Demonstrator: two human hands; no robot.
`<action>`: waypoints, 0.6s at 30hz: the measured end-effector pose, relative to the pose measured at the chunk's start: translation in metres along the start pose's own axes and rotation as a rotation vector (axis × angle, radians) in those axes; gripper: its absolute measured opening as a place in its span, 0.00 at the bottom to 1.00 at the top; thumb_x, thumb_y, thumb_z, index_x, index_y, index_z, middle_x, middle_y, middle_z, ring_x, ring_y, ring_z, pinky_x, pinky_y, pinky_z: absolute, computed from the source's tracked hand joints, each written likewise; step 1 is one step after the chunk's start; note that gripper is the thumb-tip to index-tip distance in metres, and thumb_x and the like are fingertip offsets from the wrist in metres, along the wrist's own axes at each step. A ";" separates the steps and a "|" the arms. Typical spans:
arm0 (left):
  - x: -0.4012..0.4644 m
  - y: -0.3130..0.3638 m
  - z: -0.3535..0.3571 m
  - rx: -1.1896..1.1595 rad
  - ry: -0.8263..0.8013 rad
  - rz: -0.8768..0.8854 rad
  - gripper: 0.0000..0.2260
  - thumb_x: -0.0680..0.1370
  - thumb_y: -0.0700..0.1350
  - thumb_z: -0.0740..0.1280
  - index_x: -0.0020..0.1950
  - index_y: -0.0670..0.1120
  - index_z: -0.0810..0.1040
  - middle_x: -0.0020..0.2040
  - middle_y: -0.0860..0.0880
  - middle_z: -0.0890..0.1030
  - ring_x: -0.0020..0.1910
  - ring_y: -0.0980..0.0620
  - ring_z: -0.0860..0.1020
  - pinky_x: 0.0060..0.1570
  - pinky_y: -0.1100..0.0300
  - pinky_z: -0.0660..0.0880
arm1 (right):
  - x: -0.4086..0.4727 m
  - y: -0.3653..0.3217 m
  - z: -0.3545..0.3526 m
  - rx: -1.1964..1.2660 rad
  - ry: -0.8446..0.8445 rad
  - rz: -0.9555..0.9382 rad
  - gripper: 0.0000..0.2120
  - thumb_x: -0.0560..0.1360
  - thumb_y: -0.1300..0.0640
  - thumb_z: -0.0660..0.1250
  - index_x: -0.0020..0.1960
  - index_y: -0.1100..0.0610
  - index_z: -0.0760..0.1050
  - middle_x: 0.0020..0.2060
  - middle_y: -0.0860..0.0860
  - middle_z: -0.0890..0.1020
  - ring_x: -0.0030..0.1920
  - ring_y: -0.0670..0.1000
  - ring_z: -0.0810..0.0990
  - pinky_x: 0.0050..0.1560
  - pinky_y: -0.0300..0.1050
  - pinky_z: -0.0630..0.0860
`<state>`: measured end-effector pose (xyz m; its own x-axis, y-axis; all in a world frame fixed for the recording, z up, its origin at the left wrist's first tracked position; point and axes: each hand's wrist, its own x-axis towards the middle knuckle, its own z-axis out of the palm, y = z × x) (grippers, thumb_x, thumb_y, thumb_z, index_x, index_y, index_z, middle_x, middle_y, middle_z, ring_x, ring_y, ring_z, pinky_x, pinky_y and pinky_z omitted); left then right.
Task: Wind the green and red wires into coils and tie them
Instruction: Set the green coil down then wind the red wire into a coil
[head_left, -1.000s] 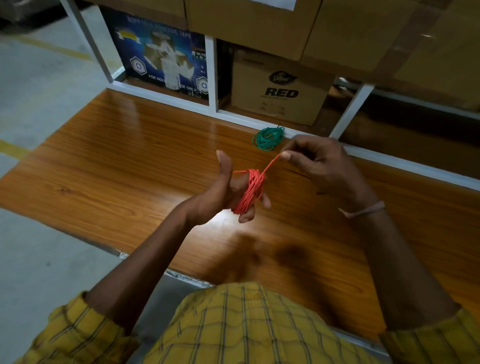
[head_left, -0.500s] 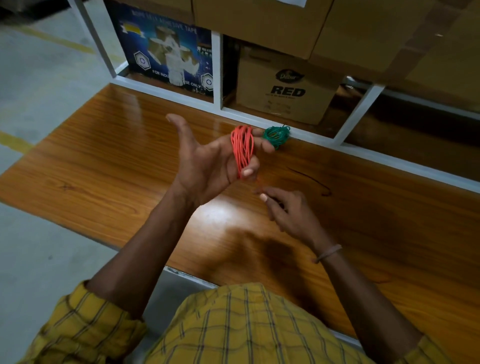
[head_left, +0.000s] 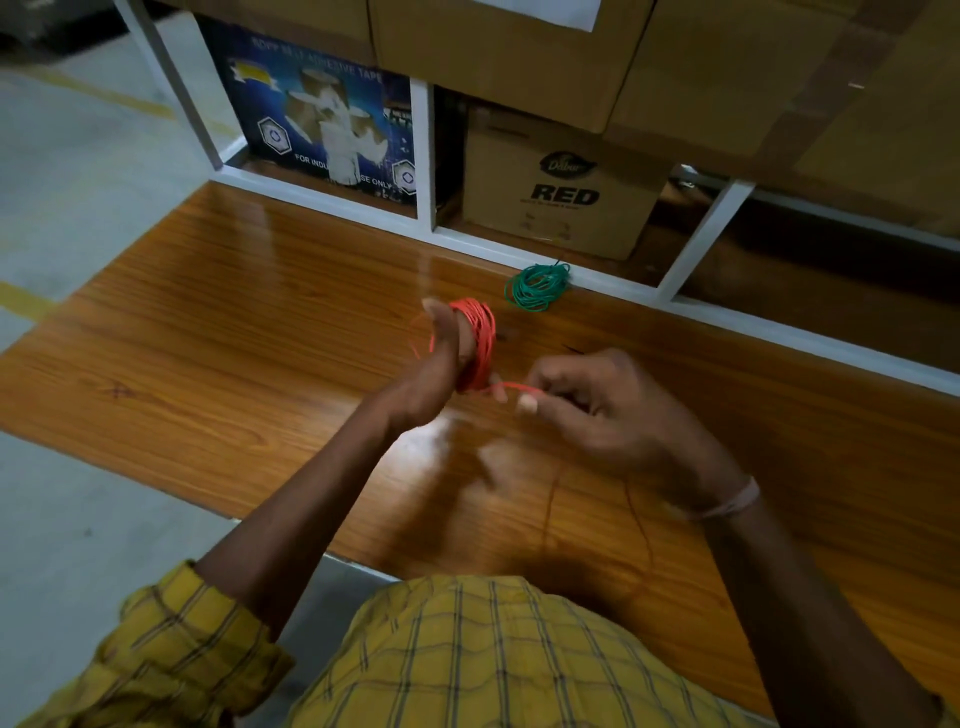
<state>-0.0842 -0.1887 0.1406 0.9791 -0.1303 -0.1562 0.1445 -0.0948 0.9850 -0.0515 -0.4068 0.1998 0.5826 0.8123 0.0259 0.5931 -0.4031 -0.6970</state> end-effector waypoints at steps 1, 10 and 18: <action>-0.004 0.000 0.001 0.003 -0.042 -0.005 0.55 0.60 0.87 0.40 0.65 0.54 0.81 0.53 0.24 0.80 0.51 0.30 0.83 0.63 0.45 0.80 | 0.004 0.000 -0.010 0.006 0.029 0.011 0.08 0.83 0.51 0.67 0.48 0.50 0.82 0.34 0.45 0.80 0.34 0.47 0.78 0.31 0.42 0.69; -0.024 0.003 0.006 -0.064 -0.384 0.042 0.62 0.61 0.87 0.38 0.78 0.44 0.64 0.64 0.38 0.81 0.36 0.45 0.73 0.45 0.52 0.70 | 0.048 0.057 -0.030 -0.010 0.353 0.105 0.07 0.80 0.52 0.72 0.49 0.55 0.83 0.47 0.48 0.85 0.49 0.43 0.82 0.44 0.32 0.74; -0.028 0.028 -0.001 -0.330 -0.375 0.129 0.61 0.65 0.76 0.24 0.81 0.39 0.61 0.68 0.30 0.75 0.40 0.43 0.73 0.53 0.46 0.71 | 0.045 0.077 0.019 0.291 0.218 0.255 0.12 0.85 0.52 0.64 0.51 0.60 0.80 0.39 0.57 0.80 0.35 0.44 0.77 0.35 0.36 0.74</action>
<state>-0.1072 -0.1862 0.1722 0.8822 -0.4708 0.0120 0.1227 0.2544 0.9593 0.0103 -0.3937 0.1337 0.8122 0.5818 -0.0436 0.2525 -0.4179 -0.8727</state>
